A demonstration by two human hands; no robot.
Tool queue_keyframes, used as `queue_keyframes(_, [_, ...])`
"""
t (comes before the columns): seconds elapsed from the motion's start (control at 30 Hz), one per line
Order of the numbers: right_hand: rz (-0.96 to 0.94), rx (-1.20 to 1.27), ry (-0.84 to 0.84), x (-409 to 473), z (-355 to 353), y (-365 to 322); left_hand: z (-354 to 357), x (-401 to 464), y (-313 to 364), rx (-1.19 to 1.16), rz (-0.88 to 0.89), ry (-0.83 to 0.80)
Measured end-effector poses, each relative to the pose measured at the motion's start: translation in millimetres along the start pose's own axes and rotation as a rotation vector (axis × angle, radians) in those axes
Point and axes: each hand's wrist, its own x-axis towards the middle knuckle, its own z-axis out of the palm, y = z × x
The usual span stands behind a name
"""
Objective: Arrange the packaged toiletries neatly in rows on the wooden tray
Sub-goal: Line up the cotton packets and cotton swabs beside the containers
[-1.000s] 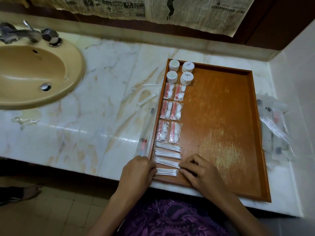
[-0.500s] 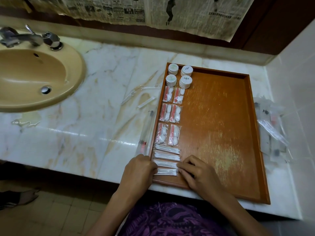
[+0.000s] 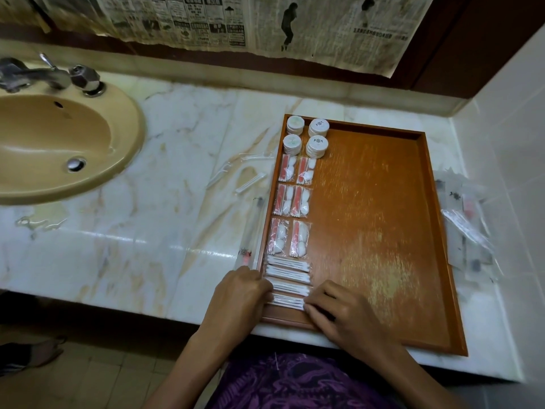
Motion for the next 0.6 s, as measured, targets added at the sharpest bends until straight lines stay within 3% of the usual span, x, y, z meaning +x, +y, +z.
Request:
queue_keyframes(0.33, [0.031,-0.008,-0.012,2.3,1.4,-0.5,5.7,-7.8,0.4,0.029,-0.089,-0.006])
queue_keyframes(0.6, [0.081,0.005,0.079,0.9,6.5,2.3,4.8,-1.8,-9.1,-0.148,-0.143,0.02])
